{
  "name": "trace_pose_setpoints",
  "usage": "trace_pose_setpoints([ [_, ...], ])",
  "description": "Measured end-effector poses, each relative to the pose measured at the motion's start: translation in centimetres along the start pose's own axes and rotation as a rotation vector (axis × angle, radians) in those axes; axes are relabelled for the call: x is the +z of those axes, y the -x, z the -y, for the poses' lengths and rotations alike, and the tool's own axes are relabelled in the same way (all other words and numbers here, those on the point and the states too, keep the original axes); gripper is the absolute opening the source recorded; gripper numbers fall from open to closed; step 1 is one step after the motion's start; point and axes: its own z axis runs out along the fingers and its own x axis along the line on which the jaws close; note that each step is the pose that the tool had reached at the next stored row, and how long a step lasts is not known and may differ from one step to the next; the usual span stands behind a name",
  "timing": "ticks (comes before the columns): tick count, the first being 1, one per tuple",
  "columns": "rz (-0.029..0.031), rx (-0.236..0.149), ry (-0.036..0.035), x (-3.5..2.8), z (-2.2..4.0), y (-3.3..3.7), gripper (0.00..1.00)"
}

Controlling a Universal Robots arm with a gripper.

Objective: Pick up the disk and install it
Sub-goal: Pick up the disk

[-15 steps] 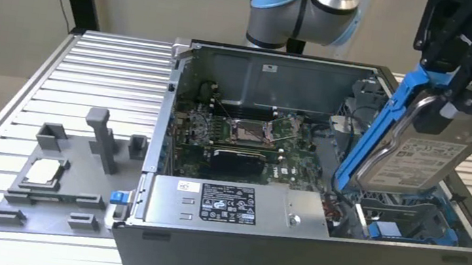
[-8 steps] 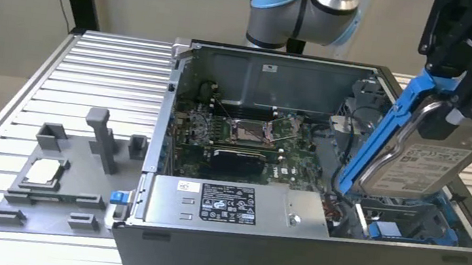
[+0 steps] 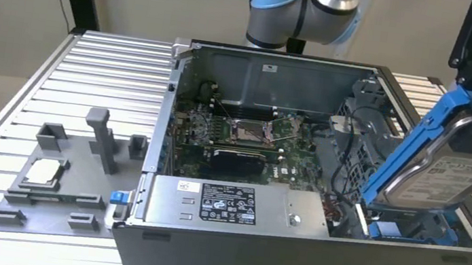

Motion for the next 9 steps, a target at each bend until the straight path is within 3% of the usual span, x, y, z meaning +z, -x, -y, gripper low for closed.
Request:
trace_pose_setpoints([
  [6,-0.0026,0.000,0.0001,0.73,1.86,-0.08,0.00],
  [9,-0.0048,0.000,0.0002,1.19,2.25,-0.06,0.00],
])
